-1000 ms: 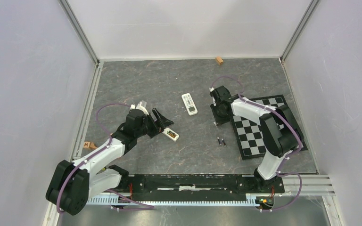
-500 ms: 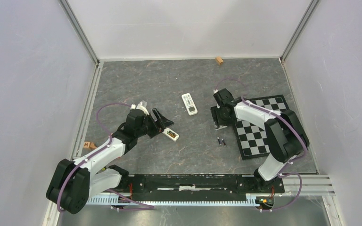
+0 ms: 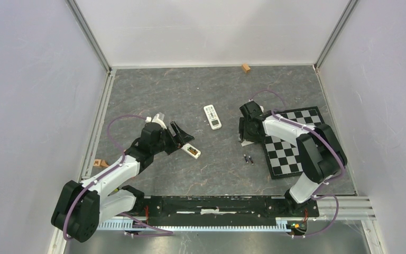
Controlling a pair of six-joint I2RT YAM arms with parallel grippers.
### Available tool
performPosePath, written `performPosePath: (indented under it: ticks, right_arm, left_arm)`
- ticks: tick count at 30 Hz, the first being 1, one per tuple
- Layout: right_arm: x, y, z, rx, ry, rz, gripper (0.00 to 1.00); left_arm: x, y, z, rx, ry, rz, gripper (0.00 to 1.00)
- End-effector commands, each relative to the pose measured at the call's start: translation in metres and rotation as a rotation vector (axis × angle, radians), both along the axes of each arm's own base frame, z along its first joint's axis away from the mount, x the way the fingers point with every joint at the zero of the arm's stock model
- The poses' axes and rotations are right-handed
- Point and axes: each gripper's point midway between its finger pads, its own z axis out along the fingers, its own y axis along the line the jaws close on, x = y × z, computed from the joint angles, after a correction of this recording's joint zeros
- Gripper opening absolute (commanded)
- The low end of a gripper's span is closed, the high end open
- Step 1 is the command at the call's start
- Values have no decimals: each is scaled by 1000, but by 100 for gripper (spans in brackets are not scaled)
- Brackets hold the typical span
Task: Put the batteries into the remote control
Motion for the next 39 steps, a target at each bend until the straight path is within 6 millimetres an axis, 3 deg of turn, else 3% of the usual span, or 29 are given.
performPosePath:
  ticks: [1, 5, 12, 16, 21, 23, 27, 29, 32, 39]
  right_arm:
    - [8, 6, -8, 21, -20, -59, 68]
    - [15, 9, -16, 4, -17, -16, 60]
    - [26, 20, -25, -2, -42, 130, 61]
    - [16, 27, -33, 19, 0, 199, 48]
    - [-8, 17, -37, -17, 46, 222, 37]
    - [-14, 13, -37, -44, 54, 234, 40]
    - [-12, 6, -31, -92, 32, 250, 63]
    - [-9, 5, -25, -107, 21, 265, 68]
    - [-11, 1, -18, -132, 41, 298, 68]
    - [-41, -17, -18, -179, 144, 319, 60]
  left_arm:
    - [11, -1, 19, 16, -79, -6, 86]
    - [11, -1, 20, 17, -80, -7, 86]
    - [12, 2, 21, 23, -84, 0, 86]
    - [11, 2, 21, 27, -81, 0, 86]
    - [11, 3, 20, 30, -80, 5, 86]
    - [11, 3, 19, 30, -76, 5, 86]
    - [12, 3, 18, 28, -75, 4, 86]
    - [12, 2, 18, 28, -74, 3, 86]
    - [12, 2, 19, 25, -77, 1, 86]
    - [10, 2, 19, 16, -76, 5, 86]
